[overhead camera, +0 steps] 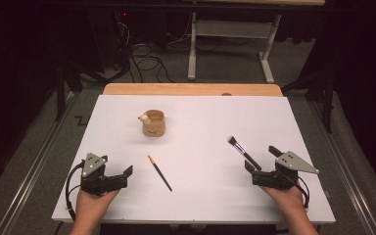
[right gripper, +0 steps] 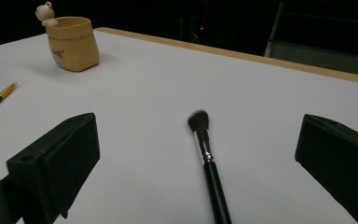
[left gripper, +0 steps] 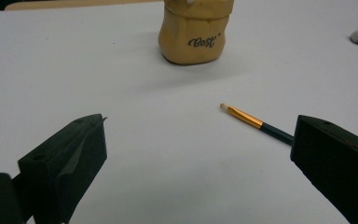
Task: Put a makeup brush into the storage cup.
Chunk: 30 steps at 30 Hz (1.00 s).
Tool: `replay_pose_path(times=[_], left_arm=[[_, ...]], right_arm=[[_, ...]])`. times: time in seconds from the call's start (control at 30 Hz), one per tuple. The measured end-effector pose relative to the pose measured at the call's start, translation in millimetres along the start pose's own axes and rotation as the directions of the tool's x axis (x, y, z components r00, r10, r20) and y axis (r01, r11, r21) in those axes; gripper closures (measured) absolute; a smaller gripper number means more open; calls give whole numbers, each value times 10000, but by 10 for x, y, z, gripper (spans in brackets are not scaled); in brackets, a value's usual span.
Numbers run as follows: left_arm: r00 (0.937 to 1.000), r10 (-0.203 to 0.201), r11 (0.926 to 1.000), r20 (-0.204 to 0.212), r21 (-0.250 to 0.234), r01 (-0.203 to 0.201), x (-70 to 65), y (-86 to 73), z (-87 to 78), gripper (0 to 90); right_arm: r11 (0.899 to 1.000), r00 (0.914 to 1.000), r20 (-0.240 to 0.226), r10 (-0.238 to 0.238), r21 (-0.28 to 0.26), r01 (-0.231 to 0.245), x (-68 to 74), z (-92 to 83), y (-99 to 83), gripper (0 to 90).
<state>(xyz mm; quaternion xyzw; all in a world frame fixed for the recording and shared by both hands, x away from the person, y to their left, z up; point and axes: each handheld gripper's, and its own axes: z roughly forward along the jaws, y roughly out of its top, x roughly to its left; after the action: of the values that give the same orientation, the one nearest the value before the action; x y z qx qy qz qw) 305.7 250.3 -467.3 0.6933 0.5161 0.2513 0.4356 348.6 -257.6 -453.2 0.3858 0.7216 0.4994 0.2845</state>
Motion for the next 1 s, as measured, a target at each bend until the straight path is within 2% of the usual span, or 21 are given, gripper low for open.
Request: replay_pose_path(times=[0.27, 0.37, 0.53, 0.6, 0.67, 0.77, 0.87, 0.9, 1.0], left_arm=[[9999, 52, 9967, 161, 804, -65, -7, 14, 60, 42], [9999, 12, 9955, 113, 945, -23, -18, 25, 67, 43], [10000, -60, 9934, 62, 1144, 52, 3, 31, 103, 46], [10000, 42, 9934, 10, 1147, -43, 0, 32, 113, 47], [10000, 11, 9909, 48, 1344, -18, -17, 34, 116, 50], [9998, 210, 9867, -40, 1613, -201, -20, 52, 119, 51], [10000, 67, 9797, -12, 2002, -63, -13, 82, 106, 53], [9999, 147, 9797, -7, 1999, -142, -3, 94, 104, 53], [10000, -57, 9758, 32, 2186, 48, -12, 133, 93, 55]], right_arm=[[9995, 9998, 8, -216, 222, 216, -20, 38, 12, 4], [9998, 10000, 22, -97, 162, 97, -22, 39, 4, 5], [9998, 9999, -32, -154, -86, 154, 2, 8, -13, 4], [9998, 9999, -21, -155, -130, 154, 10, 0, -17, 4], [9998, 9999, -47, -156, -145, 155, 21, -17, -36, 5], [9998, 9999, -89, -147, -128, 146, 16, -26, -53, 5], [9998, 9999, -97, -56, -203, 54, -5, -41, -56, 5], [9996, 9999, -132, -80, -263, 76, -24, -39, -56, 5], [9997, 9999, -126, 30, -251, -33, -32, -38, -57, 5]])
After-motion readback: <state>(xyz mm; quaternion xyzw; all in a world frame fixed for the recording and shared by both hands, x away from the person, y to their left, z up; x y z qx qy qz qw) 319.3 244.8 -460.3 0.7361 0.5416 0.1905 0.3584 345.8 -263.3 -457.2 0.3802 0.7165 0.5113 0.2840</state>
